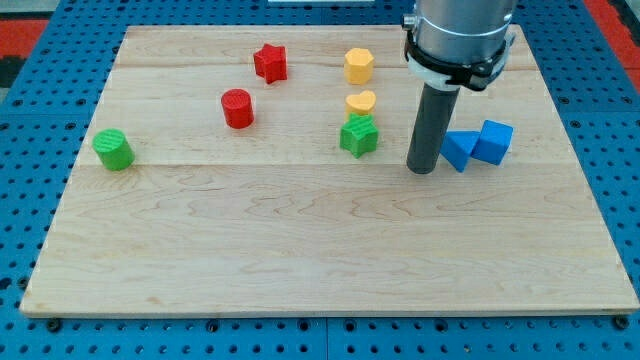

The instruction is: Push the red circle to up a bit

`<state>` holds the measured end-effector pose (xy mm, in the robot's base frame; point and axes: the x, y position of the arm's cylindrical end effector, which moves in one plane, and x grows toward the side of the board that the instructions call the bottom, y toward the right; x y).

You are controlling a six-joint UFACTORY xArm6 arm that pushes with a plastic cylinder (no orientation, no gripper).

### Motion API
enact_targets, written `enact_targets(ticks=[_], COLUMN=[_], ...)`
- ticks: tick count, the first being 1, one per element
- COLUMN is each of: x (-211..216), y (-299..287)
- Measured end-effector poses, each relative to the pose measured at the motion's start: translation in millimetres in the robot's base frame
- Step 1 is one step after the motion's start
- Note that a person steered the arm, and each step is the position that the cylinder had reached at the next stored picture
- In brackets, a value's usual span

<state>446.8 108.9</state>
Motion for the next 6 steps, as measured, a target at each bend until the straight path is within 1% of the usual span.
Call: enact_targets(ticks=[1,2,3,4,5,6], x=[-15.1,-52.3,-30.3,-61.8,-97.4,-114.5], y=[-41.2,-77.7,-117.6,-223.5,-244.0,-262.1])
